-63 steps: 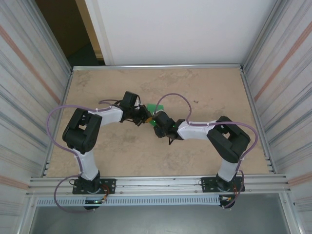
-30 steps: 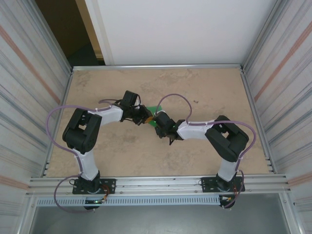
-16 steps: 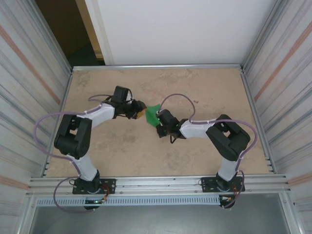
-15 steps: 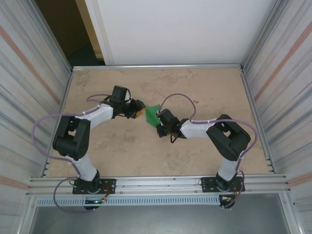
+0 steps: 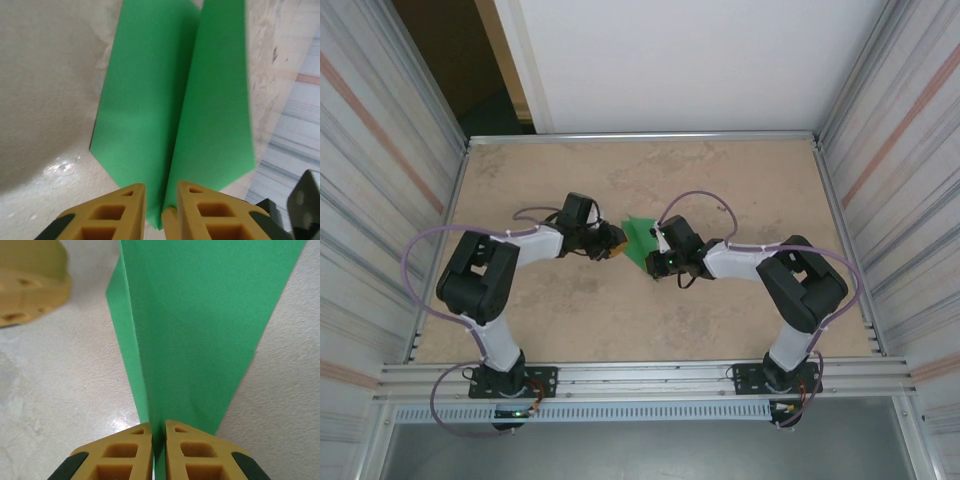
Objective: Fold a paper plane with a square sheet of paper (pick it up from the middle)
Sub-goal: Fourth fold the wing at the center of the table.
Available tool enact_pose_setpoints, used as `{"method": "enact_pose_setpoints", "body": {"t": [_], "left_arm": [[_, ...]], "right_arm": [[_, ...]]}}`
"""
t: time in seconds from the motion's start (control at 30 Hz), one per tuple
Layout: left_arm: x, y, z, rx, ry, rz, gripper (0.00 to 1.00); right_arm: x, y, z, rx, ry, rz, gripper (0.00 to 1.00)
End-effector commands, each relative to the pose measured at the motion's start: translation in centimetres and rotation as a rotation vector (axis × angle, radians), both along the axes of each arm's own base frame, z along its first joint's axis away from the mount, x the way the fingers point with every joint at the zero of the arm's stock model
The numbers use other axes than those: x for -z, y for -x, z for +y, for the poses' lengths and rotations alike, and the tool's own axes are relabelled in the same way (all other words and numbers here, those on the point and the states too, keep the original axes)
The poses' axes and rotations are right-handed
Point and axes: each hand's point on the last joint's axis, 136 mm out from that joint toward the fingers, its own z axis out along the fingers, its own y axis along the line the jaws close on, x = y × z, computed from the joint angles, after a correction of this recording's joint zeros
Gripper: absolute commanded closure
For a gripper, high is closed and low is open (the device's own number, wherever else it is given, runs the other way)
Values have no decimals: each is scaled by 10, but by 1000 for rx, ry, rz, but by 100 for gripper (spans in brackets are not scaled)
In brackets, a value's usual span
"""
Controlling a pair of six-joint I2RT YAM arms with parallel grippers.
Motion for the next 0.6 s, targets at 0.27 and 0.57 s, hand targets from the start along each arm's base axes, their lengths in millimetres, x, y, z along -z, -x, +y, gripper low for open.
{"method": "enact_pose_setpoints", "body": {"t": [0.27, 0.57], "left_arm": [[8, -2, -27, 109, 56, -83, 76], [16, -1, -31, 143, 81, -132, 67]], "right_arm": [[3, 8, 2, -10, -180, 134, 91], [5, 4, 3, -23, -288, 197, 92]]}}
